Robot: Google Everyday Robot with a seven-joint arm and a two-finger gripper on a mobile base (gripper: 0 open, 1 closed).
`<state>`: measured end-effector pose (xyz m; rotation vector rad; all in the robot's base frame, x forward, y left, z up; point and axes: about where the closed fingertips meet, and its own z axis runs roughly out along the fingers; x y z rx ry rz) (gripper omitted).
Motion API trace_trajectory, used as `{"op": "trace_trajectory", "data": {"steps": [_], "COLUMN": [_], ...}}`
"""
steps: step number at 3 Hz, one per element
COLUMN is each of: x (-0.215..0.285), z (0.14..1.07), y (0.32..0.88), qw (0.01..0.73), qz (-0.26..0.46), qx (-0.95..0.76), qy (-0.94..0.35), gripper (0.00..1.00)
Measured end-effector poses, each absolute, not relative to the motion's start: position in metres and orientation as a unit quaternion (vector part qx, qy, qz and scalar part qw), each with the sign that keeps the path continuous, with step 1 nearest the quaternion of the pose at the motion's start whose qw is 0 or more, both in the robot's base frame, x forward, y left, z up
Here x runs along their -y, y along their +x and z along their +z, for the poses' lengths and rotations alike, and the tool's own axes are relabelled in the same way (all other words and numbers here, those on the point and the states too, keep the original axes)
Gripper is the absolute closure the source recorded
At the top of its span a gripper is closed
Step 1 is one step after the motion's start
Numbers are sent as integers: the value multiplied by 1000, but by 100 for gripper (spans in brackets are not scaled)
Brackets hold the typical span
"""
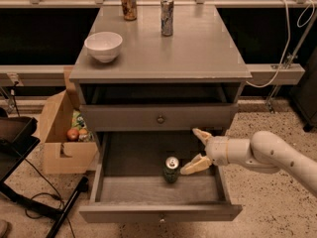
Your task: Pick green can from middle drawer and place on counter
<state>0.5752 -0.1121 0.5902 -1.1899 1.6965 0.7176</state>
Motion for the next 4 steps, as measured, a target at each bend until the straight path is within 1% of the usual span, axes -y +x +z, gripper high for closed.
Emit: {"op": "trace_trajectory", "data": {"steps": [2, 4], "x": [104, 72], "z": [518, 449], "y": [598, 594], "qw": [478, 471], "qz": [301, 337], "qx": [-663, -656], "qy": [-491, -484], "gripper": [0, 0]}}
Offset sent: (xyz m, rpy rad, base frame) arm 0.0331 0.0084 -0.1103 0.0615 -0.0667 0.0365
